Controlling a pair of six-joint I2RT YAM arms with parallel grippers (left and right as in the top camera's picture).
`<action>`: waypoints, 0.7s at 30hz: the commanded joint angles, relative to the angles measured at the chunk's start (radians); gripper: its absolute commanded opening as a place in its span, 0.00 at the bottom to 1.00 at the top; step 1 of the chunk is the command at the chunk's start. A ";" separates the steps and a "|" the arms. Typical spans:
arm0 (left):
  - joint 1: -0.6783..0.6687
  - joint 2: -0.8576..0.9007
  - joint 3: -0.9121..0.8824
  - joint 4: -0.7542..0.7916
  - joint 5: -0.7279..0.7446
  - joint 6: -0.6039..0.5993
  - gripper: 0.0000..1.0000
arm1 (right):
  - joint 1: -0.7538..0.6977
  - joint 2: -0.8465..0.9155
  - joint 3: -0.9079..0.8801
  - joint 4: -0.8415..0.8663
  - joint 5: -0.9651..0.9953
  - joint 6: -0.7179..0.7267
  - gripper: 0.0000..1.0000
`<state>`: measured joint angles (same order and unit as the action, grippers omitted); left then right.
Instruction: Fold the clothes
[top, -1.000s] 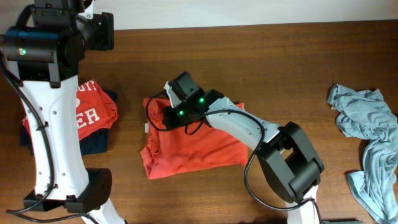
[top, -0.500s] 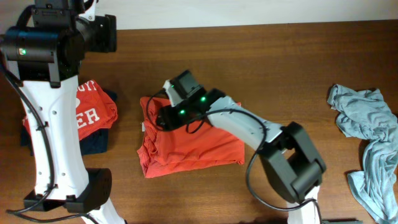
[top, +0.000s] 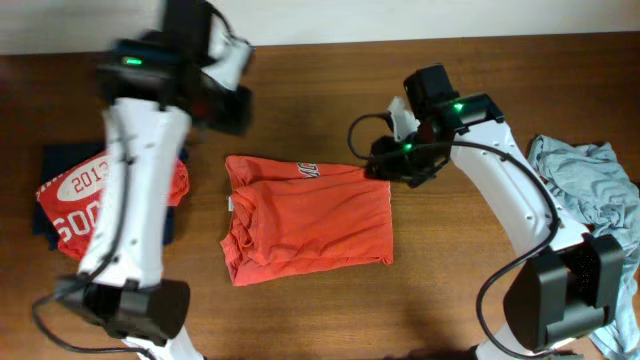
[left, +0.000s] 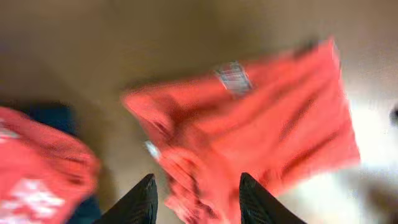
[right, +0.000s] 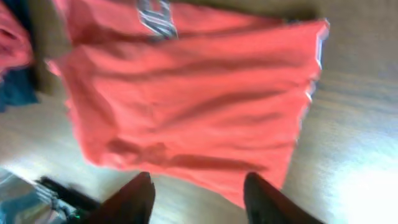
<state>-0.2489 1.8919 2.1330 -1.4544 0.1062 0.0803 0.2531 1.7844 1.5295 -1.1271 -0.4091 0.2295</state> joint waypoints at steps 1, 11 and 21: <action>-0.085 -0.002 -0.285 0.115 0.048 -0.008 0.39 | 0.004 0.042 -0.061 0.006 0.111 -0.077 0.31; -0.148 -0.002 -0.743 0.351 0.048 -0.039 0.37 | 0.021 0.155 -0.225 0.119 0.107 -0.103 0.10; -0.024 -0.002 -0.895 0.369 -0.157 -0.462 0.38 | 0.021 0.171 -0.286 0.217 0.161 -0.090 0.13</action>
<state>-0.3344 1.9007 1.2594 -1.0760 0.0273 -0.2474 0.2695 1.9480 1.2575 -0.9058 -0.3019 0.1360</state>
